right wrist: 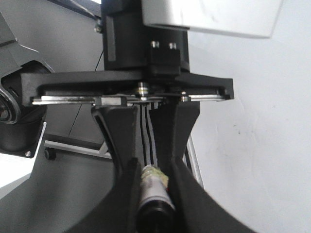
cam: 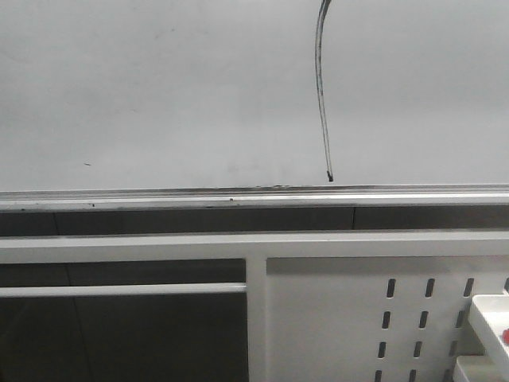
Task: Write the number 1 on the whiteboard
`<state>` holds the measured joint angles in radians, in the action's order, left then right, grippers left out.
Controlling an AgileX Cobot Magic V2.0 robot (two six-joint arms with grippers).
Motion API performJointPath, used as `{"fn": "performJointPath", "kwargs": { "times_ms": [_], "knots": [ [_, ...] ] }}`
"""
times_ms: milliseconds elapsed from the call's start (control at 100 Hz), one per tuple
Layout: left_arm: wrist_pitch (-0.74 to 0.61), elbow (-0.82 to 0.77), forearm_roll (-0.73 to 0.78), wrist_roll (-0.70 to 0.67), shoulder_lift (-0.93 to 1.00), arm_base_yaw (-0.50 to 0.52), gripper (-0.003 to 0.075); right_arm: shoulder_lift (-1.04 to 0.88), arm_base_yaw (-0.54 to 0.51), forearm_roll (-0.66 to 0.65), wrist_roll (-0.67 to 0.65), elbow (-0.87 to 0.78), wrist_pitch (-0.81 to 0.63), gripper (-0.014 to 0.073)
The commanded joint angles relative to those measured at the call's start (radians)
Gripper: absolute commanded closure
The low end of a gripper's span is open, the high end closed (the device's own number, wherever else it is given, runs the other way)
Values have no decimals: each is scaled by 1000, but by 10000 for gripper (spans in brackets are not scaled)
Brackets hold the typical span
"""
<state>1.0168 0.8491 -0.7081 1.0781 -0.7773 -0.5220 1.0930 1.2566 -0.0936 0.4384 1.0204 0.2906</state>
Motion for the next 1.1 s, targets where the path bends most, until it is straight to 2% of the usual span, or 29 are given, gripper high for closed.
{"fn": "performJointPath", "kwargs": {
  "times_ms": [0,230,740,1090],
  "knots": [
    [-36,34,-56,-2,-5,0,514,-16,0,-2,6,40,-65,671],
    [-40,48,-103,-2,-5,0,514,-16,0,-2,6,40,23,671],
    [-35,50,-111,-2,-5,0,514,-16,0,-2,6,40,-71,671],
    [-35,50,-111,-2,-5,0,528,-16,0,-2,6,40,-51,671]
  ]
}}
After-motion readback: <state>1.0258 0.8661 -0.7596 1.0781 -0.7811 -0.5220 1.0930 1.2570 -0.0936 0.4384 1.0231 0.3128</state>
